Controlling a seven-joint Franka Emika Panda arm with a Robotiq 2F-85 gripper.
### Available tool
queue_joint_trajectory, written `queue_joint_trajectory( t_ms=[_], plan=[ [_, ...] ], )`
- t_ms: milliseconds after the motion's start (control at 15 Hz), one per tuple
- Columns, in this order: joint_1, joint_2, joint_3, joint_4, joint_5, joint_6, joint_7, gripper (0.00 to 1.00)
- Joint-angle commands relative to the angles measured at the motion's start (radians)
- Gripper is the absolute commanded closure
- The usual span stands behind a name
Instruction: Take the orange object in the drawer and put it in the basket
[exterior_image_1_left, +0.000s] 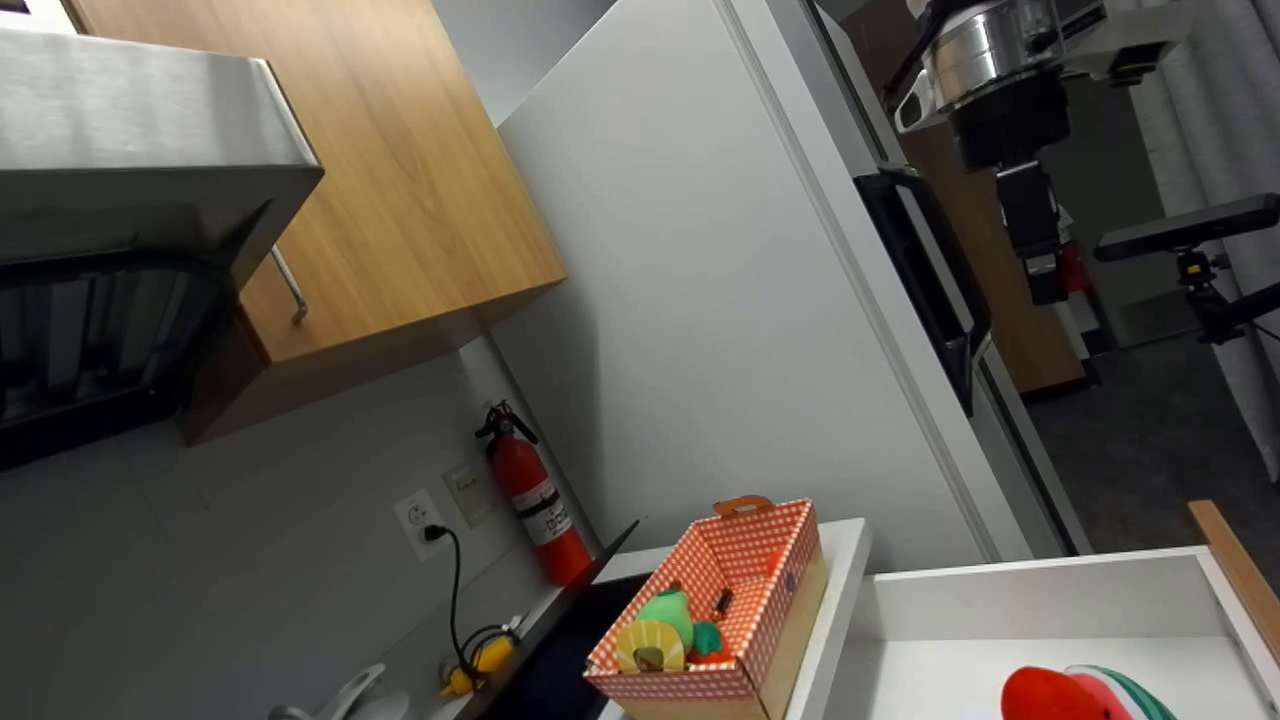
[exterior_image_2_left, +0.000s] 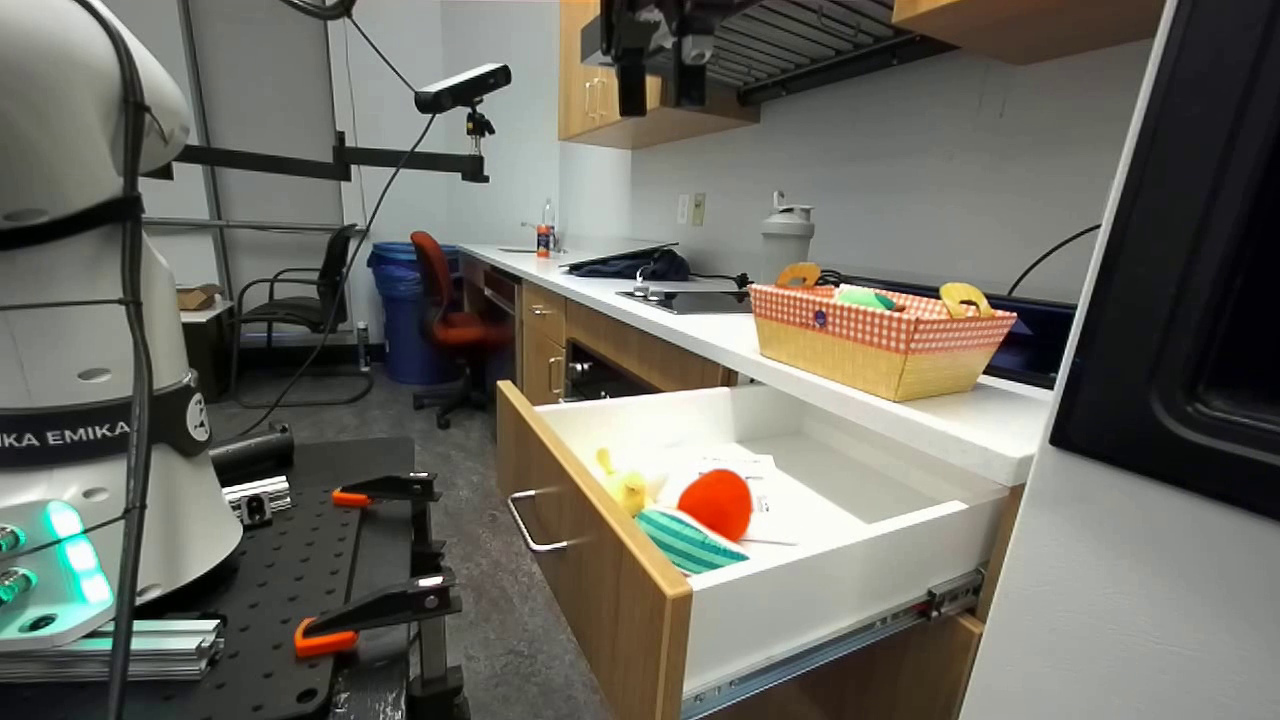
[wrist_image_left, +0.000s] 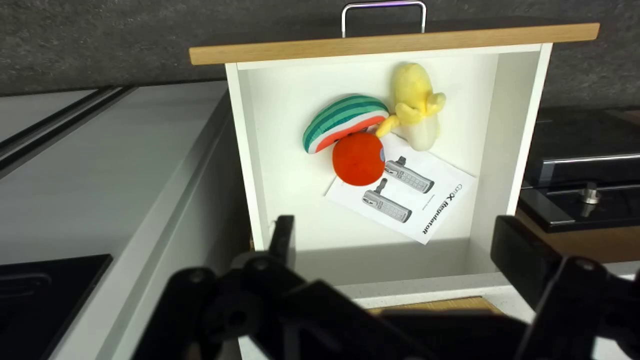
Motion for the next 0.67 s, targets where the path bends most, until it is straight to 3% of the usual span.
queue_joint_trajectory(
  t_ms=[0, 600],
  plan=[
    [-0.014, 0.002, 0.012, 0.002, 0.008, -0.003, -0.007, 0.00],
    [-0.010, 0.017, 0.015, -0.001, 0.002, -0.009, -0.015, 0.00]
  ],
)
